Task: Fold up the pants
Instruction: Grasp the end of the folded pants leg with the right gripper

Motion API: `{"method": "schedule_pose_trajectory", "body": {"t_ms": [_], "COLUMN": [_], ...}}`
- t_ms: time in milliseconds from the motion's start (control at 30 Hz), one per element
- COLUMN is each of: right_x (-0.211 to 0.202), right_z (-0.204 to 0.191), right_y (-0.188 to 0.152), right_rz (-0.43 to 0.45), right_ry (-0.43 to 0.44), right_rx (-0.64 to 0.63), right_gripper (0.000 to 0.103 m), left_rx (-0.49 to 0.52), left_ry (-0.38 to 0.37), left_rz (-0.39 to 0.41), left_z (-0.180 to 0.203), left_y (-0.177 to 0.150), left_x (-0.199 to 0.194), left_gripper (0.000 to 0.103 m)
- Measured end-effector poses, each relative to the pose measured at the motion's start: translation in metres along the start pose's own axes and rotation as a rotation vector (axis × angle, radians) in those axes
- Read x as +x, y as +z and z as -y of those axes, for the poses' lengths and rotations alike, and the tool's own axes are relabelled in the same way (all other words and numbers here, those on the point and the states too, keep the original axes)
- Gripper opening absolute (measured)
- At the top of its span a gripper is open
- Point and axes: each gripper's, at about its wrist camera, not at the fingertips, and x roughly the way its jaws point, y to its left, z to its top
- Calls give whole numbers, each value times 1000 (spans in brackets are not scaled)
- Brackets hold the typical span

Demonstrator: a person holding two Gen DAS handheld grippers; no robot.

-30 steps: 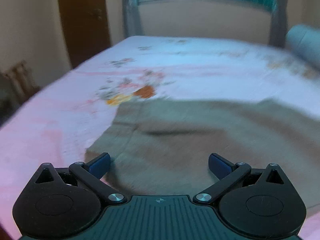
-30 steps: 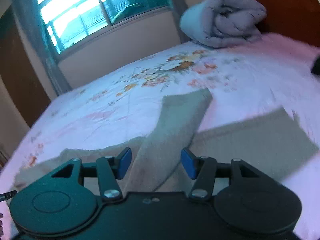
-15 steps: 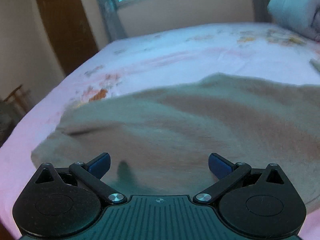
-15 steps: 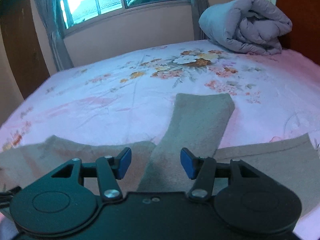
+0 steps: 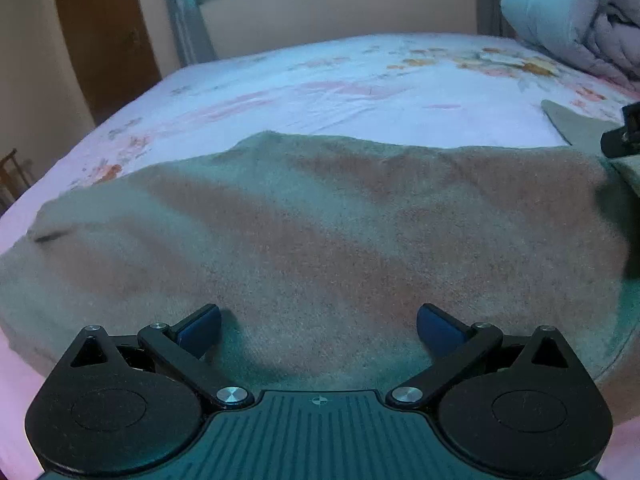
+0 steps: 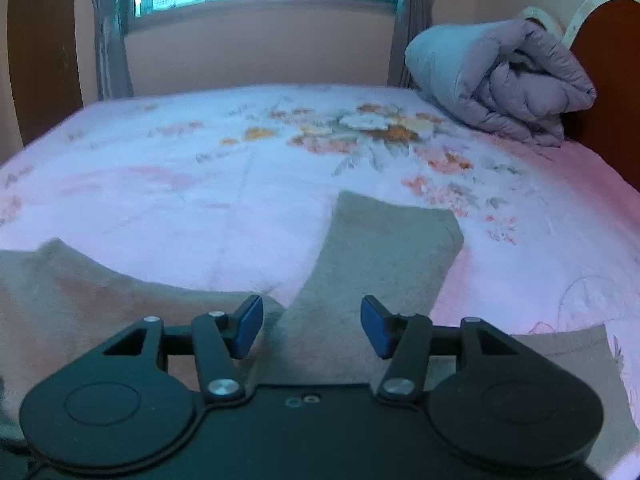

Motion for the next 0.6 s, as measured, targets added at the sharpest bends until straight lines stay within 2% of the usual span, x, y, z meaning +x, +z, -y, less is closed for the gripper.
{"method": "schedule_pose_trajectory", "body": {"t_ms": [67,100,133,167,200,300,367,433,467,533,600], "right_x": [17,23,23,18,12,-25,-43,-56,-59,-71,-81], "right_z": [-2,-1,1,7,12,38,60,83,90,101,93], "right_y": [0,-2,-3,-5,-6,-19,-40,-74,-87,-97,-87], "right_rz": [-66,-93,-97,-88,-76,-18,-29,-77,-102,-65,-4], "right_ry": [-21,-35,-27,-25,-48,-49,-65,-54,-81,-75,-87], "right_rx": [-56,-69,-55,-28,-18,73,157,291,330,389,346], "right_gripper": [43,36,18,4,0,0,0,7,8,23,24], "left_rx": [1,-2,-4,-4,-5,-1,10,17,22,31,35], "left_ry": [2,-2,-8,-17,-27,-51,-66,-76,-81,-86,-89], "left_rz": [3,-3,-9,-15,-18,-12,-10,-14,-14,-10,-5], "left_z": [1,0,-1,-3,-5,-8,-10,-10,-11,-11,-11], "left_y": [-1,-1,0,1,2,2,2,3,3,3,2], "left_x": [-1,1,2,2,5,8,9,10,10,10,10], "left_gripper": [103,103,103,103,103,103,103,103,103,103,103]}}
